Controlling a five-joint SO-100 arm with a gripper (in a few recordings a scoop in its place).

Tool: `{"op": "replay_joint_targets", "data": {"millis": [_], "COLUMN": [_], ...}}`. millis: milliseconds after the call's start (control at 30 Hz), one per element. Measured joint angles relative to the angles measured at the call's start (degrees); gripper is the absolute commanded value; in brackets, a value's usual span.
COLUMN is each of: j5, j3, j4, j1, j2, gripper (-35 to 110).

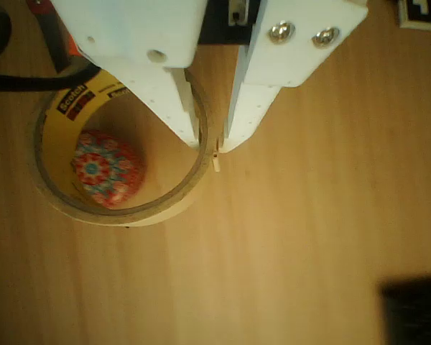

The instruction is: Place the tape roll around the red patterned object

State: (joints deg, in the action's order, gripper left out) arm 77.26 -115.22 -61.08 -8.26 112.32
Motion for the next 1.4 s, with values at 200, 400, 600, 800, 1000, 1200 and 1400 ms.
{"op": "replay_joint_targets", "data": {"millis": [200,400,600,800,1000,1200,1400], "j5": [1.05,3.34,3.96,3.60,3.16,2.29,1.76], "j3": [-0.26,-0.97,-0.79,-0.70,-0.70,0.00,0.88], "j4": [-0.53,2.37,5.45,7.56,8.44,10.72,10.72], "j1": [5.71,8.88,11.78,12.74,12.83,12.30,12.74], "j2": [-1.58,-4.13,-11.78,-14.50,-14.68,-16.70,-17.84], "gripper": [0,0,0,0,0,0,0]}}
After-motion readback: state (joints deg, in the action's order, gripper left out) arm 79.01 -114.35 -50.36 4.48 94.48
